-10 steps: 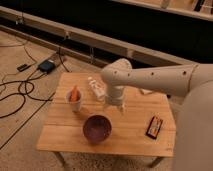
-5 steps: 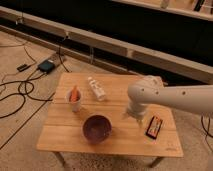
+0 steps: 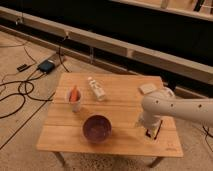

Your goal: Push the eraser across the table

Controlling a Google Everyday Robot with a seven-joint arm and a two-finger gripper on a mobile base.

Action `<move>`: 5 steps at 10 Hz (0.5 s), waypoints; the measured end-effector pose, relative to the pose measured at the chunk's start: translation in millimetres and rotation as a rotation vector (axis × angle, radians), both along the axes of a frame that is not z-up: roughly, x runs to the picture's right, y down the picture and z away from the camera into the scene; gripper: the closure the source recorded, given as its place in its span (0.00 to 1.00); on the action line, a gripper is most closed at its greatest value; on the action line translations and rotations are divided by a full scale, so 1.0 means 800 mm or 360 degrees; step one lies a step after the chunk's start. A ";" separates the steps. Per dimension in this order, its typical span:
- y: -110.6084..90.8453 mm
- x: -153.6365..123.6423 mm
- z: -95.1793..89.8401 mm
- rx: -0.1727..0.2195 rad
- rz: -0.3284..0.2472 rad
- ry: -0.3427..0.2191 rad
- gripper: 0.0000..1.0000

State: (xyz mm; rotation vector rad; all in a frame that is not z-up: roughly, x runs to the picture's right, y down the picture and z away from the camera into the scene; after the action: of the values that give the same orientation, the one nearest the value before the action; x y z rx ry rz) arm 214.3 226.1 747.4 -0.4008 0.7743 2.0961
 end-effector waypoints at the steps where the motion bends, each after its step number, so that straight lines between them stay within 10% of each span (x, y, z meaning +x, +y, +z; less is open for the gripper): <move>1: -0.005 0.012 0.012 -0.0005 -0.0014 -0.0005 0.35; 5: -0.020 0.039 0.034 -0.0005 -0.0041 0.0021 0.35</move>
State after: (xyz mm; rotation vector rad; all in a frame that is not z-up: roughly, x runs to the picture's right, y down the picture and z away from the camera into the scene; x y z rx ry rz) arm 245.3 210.3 774.8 -0.3774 0.7865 2.0758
